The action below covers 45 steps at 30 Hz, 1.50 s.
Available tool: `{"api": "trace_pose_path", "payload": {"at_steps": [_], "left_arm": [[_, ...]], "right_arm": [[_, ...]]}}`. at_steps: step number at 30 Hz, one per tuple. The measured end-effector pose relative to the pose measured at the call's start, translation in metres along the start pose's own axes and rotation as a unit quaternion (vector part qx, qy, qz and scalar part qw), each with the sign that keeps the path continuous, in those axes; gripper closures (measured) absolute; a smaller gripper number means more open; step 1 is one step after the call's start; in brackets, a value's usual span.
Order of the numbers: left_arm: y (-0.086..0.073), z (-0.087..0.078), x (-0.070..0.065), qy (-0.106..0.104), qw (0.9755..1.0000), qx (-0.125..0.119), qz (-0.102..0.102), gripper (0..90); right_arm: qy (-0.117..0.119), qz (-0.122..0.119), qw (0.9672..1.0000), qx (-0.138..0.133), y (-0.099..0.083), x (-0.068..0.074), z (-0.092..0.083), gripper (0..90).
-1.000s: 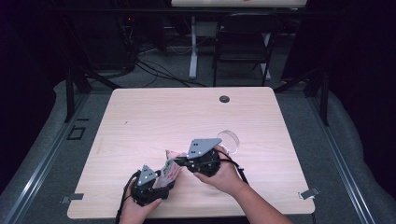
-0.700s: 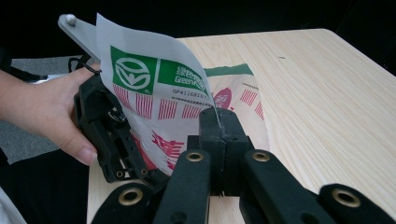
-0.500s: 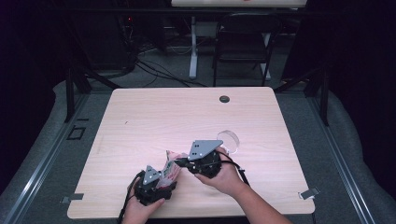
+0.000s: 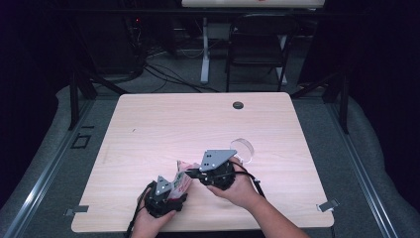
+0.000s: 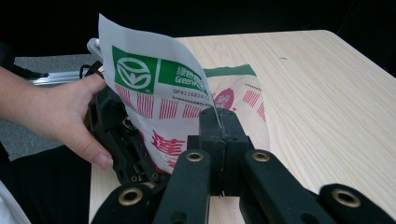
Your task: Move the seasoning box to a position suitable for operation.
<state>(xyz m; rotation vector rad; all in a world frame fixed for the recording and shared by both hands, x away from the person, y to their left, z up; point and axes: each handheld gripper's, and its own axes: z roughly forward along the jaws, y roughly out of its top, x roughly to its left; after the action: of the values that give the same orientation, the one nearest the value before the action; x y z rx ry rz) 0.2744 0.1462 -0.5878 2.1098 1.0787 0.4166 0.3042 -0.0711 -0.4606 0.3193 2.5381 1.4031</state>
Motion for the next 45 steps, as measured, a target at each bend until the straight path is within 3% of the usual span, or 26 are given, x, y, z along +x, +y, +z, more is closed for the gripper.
{"api": "trace_pose_path", "payload": {"at_steps": [4, 14, 19, 34, 45], "left_arm": [[0.000, 0.000, -0.001, 0.012, 0.9999, -0.001, 0.005, 34.9], [-0.001, -0.001, 0.000, 0.017, 0.9998, -0.006, 0.001, 42.1], [-0.001, -0.002, 0.000, 0.022, 0.9997, -0.007, 0.009, 46.0], [0.000, -0.005, 0.001, 0.021, 0.9997, -0.013, 0.008, 54.1], [0.004, -0.010, 0.003, 0.034, 0.9990, -0.014, 0.025, 56.6]], "right_arm": [[0.000, 0.000, 1.0000, 0.001, 0.000, 0.000, 0.000, 90.0], [0.000, 0.003, 1.0000, 0.000, -0.002, -0.001, 0.000, 90.0], [0.000, 0.001, 1.0000, 0.001, -0.001, -0.001, 0.000, 90.0], [0.001, 0.002, 1.0000, -0.003, -0.001, 0.000, -0.001, 90.0], [0.001, 0.001, 1.0000, -0.009, -0.002, -0.001, -0.005, 90.0]]}}
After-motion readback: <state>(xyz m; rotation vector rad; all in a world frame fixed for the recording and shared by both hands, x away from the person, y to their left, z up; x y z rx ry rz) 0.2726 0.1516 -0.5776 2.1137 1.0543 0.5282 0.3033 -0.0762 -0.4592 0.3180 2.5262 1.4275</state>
